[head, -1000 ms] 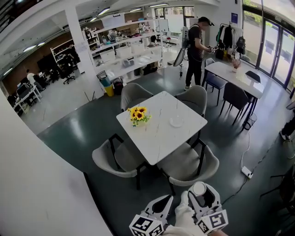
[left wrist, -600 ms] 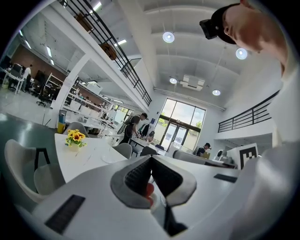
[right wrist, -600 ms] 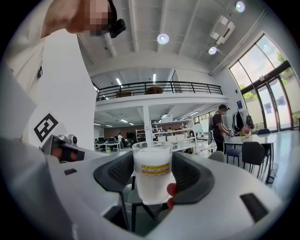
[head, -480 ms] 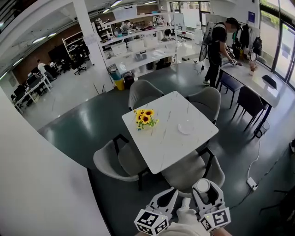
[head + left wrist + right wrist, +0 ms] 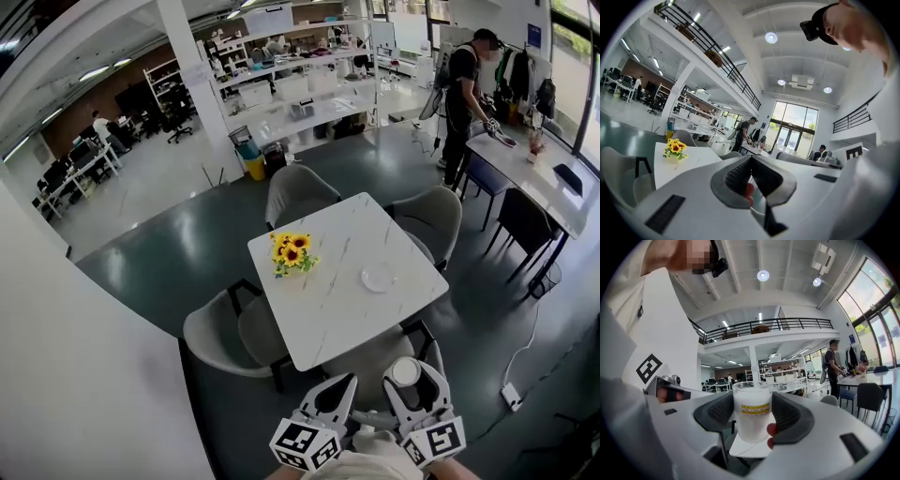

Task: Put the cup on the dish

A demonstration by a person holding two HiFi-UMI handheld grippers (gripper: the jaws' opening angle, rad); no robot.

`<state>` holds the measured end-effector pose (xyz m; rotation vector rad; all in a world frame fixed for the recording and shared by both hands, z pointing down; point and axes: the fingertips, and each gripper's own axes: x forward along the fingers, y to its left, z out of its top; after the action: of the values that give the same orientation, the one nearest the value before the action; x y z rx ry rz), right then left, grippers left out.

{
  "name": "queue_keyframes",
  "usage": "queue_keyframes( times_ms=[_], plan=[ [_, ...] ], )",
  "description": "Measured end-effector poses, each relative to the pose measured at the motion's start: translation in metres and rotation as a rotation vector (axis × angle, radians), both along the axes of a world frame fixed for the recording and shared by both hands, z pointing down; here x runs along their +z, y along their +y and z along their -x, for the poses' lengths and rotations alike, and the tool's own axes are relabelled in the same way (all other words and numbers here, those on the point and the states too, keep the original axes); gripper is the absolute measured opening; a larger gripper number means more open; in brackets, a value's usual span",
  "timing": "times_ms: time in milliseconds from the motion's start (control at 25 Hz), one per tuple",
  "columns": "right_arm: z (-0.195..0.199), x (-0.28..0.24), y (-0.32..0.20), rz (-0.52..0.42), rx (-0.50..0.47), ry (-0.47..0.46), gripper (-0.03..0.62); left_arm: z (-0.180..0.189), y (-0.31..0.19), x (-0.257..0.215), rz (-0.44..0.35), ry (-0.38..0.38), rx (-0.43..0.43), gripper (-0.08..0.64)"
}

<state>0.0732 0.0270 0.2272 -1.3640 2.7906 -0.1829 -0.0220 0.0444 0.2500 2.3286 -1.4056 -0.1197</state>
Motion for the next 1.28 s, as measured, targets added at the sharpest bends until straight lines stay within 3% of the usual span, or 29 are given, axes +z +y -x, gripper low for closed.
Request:
queue_keyframes(
  times_ms=[320, 480, 720, 1080, 1280],
  plan=[
    [-0.028, 0.003, -0.051, -0.025, -0.036, -0.032, 0.253, -0.027, -0.048, 0.006, -0.017, -0.055, -0.054, 0.003],
    [-0.021, 0.018, -0.067, 0.007, -0.060, -0.032, 0.253, -0.021, -0.061, 0.027, 0.044, -0.057, -0.078, 0.003],
    [-0.018, 0.023, -0.101, -0.016, -0.043, -0.013, 0.255, -0.015, -0.100, 0.027, 0.011, -0.051, -0.067, 0.003],
    [-0.003, 0.047, -0.153, -0.014, 0.089, 0.012, 0.253, 0.002, -0.150, 0.056, 0.064, -0.072, 0.039, 0.003],
    [0.009, 0.060, -0.192, -0.040, 0.113, 0.030, 0.253, 0.011, -0.185, 0.074, 0.031, -0.087, 0.078, 0.003]
  ],
)
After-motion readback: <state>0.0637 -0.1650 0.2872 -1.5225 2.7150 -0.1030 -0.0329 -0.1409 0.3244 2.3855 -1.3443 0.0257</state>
